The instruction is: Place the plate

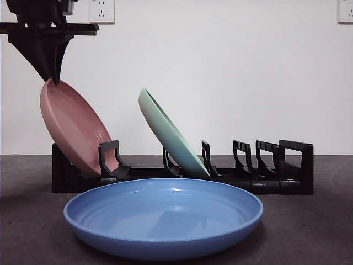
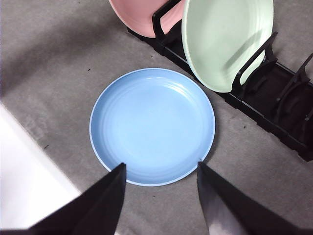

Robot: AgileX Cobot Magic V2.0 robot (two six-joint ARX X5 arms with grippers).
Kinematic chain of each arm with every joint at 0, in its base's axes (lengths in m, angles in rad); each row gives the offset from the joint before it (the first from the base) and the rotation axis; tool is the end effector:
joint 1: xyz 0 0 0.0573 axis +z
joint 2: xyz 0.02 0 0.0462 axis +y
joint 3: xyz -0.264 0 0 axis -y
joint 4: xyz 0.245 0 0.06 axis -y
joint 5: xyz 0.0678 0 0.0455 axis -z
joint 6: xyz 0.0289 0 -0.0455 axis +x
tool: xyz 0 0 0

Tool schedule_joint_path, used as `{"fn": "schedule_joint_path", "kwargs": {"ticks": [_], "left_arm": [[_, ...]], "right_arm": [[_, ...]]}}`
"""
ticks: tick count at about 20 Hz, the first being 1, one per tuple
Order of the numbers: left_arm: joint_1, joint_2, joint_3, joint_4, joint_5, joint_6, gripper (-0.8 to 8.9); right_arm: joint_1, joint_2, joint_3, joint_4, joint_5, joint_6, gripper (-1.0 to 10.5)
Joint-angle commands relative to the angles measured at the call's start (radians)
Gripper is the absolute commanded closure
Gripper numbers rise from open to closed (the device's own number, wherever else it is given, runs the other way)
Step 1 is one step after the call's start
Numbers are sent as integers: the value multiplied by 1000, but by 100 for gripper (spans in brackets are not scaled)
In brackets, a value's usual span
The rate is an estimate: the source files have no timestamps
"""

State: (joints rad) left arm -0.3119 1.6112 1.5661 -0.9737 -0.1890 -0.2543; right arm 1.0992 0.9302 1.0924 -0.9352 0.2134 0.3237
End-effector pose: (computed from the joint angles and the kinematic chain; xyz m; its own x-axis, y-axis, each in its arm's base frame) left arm 0.3144 -0.0957 0.3343 0.5479 0.0208 -0.8363 -0.0029 0.9997 0.0229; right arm 0.0795 0.1425 0.3469 0.5065 0.5270 -0.6824 -0.6592 0.7468 0.0875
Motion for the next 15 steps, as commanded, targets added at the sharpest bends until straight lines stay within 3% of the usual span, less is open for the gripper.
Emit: {"fn": "schedule_joint_path", "kwargs": {"ticks": [1,8,15], "left_arm": [[-3,25,30,16,-4,16,794],[-3,25,75,-1,-58,56,798],[-2,23,307,-236,-221,129,798]], "right_arm": [[11,9,16,6,6,21,718],[11,9,16,6,31,29,718],[11,8,16,7,31,35,718]]}}
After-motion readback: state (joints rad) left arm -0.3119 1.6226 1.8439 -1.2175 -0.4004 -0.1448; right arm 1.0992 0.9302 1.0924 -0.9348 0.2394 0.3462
